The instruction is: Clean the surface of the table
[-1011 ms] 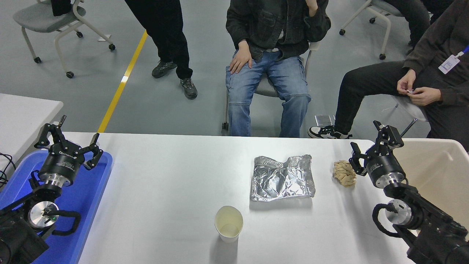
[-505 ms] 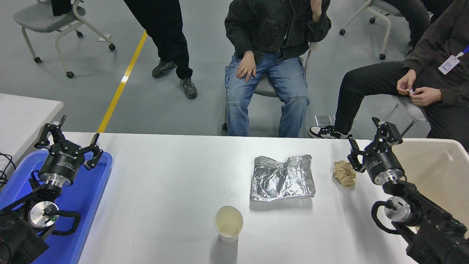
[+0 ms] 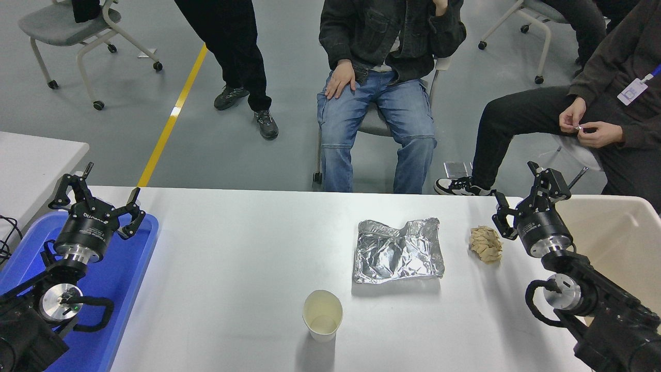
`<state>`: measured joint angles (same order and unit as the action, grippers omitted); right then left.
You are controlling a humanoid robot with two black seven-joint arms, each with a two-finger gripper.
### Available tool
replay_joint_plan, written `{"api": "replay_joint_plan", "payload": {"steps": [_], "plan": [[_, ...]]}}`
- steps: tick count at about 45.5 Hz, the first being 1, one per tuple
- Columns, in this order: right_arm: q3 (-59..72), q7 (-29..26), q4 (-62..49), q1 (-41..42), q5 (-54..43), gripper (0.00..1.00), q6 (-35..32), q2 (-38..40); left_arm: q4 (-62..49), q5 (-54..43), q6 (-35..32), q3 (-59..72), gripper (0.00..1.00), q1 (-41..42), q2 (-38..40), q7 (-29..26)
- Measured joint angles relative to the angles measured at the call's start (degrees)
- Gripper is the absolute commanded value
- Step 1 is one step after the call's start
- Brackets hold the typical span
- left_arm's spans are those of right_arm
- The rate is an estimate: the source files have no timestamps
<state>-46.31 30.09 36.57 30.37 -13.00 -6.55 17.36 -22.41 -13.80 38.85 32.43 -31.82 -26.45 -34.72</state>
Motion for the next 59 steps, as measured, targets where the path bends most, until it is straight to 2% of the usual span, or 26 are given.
{"api": "replay_joint_plan", "payload": {"steps": [20, 31, 45, 59], "plan": [[0.0, -1.0, 3.0, -0.4, 0.2, 0.99, 0.2, 1.1, 0.0, 0.0, 0.0, 0.0, 1.0, 0.0, 0.0, 0.0], [2.6, -6.4, 12.8, -1.3, 0.8, 0.99, 2.0, 6.3, 0.0, 0.0, 0.0, 0.0, 1.0, 0.0, 0.0, 0.0], [11.4, -9.4, 27.8, -1.1, 0.4, 0.99, 3.4, 16.1, 0.0, 0.0, 0.0, 0.0, 1.0, 0.0, 0.0, 0.0], [24.5, -10.8, 39.3, 5.8, -0.2, 0.99, 9.7, 20.4, 0.0, 0.0, 0.0, 0.0, 1.0, 0.0, 0.0, 0.0]]}}
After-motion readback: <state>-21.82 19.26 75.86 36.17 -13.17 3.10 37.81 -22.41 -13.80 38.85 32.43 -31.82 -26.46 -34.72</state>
